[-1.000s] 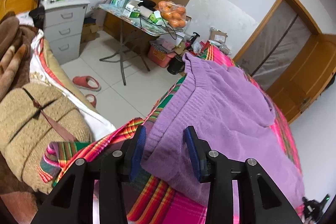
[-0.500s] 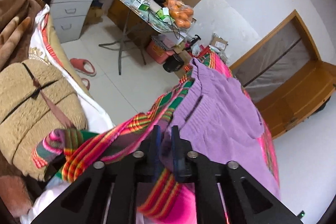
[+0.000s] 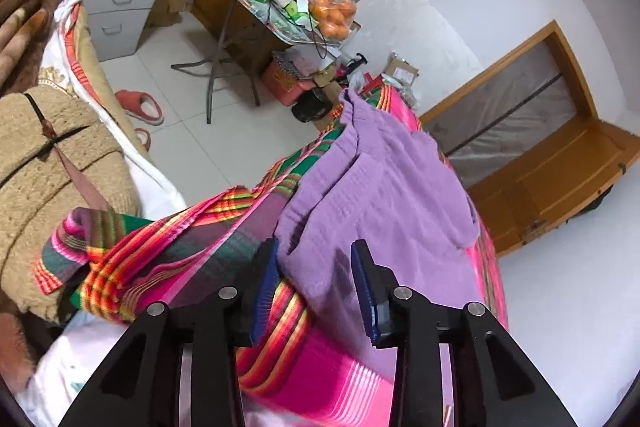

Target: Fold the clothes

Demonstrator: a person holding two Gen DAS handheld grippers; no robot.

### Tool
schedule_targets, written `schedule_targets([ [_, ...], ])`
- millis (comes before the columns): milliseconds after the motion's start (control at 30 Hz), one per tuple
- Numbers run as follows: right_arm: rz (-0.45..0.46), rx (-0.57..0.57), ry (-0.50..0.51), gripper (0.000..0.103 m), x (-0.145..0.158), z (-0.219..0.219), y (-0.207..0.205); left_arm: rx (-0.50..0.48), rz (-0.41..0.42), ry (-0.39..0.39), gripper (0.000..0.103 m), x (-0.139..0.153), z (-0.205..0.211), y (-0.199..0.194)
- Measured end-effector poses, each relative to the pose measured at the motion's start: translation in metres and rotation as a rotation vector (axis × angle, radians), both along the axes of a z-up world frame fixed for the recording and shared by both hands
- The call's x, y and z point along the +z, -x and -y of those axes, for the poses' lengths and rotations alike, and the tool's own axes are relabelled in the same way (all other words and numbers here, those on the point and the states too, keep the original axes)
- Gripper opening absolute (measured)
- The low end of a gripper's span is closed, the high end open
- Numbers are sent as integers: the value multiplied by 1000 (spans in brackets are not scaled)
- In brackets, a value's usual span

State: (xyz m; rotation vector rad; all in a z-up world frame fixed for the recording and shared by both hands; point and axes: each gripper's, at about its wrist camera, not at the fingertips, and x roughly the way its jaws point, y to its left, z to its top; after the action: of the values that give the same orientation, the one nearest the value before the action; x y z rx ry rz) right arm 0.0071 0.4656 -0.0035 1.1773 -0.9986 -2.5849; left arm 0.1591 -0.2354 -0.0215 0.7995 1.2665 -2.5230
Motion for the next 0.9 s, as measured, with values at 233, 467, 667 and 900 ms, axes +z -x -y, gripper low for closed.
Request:
schedule_targets([
  [233,3,-3,-17,3,2,2,2,47,-2,16,10,0,6,5],
  [467,-23,21,1,3,13,10,-11,92,-41,53,9,14,37,13],
  [667,-18,43,8,3,15,21,-30,78,12,41,9,5,53,25],
  [900,-7,21,17,2,14,19,-49,74,16,39,9,2,51,22],
])
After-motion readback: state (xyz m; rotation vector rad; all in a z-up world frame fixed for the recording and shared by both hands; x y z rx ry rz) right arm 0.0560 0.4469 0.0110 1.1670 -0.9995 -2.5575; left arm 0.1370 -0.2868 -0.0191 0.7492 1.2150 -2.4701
